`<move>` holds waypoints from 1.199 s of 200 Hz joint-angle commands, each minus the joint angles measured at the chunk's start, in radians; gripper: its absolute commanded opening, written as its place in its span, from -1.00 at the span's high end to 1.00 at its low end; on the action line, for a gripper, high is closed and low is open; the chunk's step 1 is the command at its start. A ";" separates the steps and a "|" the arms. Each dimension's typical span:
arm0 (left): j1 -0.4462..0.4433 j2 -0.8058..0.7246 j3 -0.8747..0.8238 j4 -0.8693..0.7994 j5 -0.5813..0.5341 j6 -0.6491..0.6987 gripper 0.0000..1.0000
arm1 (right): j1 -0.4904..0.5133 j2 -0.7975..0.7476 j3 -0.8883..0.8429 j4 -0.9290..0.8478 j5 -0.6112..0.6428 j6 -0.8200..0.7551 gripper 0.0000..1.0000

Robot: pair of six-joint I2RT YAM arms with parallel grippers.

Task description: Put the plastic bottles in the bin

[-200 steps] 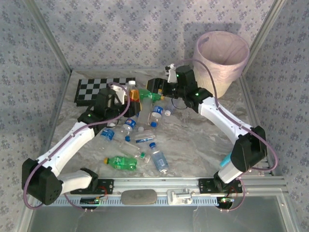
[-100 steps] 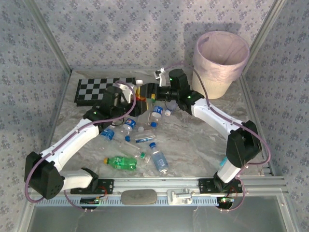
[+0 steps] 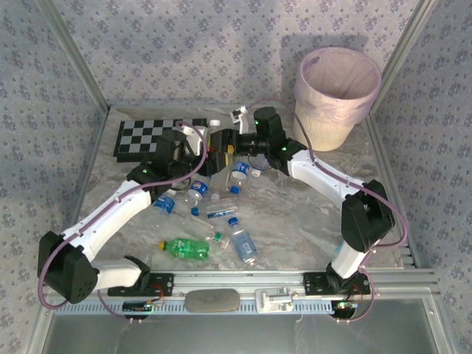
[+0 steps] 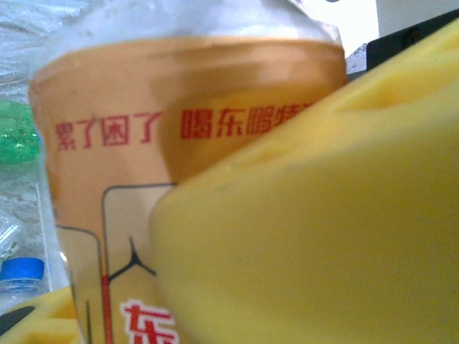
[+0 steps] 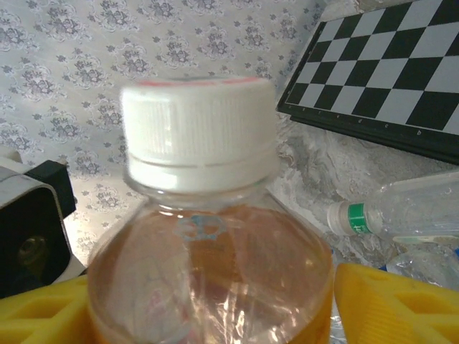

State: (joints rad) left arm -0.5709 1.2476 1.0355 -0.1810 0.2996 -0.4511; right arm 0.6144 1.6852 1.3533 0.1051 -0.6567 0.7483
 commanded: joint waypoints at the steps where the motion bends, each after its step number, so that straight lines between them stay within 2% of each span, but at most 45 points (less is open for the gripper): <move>1: -0.009 -0.008 0.030 0.049 0.038 -0.009 0.16 | 0.003 0.012 0.000 0.004 0.001 -0.001 -0.33; 20: -0.008 -0.013 0.031 0.045 0.029 -0.006 0.01 | -0.002 0.007 -0.004 0.003 0.017 -0.006 -0.17; 55: -0.007 -0.028 0.020 0.025 -0.014 -0.001 -0.58 | -0.036 -0.006 -0.001 -0.048 0.085 -0.035 -0.11; 76: -0.007 -0.050 0.007 0.005 -0.060 0.005 -0.76 | -0.077 -0.006 0.032 -0.134 0.134 -0.083 -0.08; 114: 0.011 -0.084 -0.010 -0.087 -0.235 0.000 -0.84 | -0.173 -0.004 0.171 -0.353 0.219 -0.214 -0.07; 143: 0.081 -0.072 -0.009 -0.161 -0.353 -0.067 -0.99 | -0.232 -0.014 0.313 -0.519 0.338 -0.333 -0.08; 161: 0.131 -0.050 -0.014 -0.169 -0.349 -0.106 -1.00 | -0.264 -0.014 0.413 -0.605 0.423 -0.380 -0.10; 183: 0.145 -0.025 -0.014 -0.153 -0.350 -0.102 -1.00 | -0.310 -0.002 0.524 -0.682 0.490 -0.439 -0.14; 240: 0.146 0.003 -0.015 -0.143 -0.322 -0.106 -1.00 | -0.420 0.068 0.712 -0.684 0.697 -0.561 -0.16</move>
State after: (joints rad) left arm -0.4255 1.2526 1.0260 -0.3187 -0.0303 -0.5419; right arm 0.2276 1.7061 1.9999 -0.5499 -0.0898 0.2710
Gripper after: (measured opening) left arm 0.999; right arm 0.576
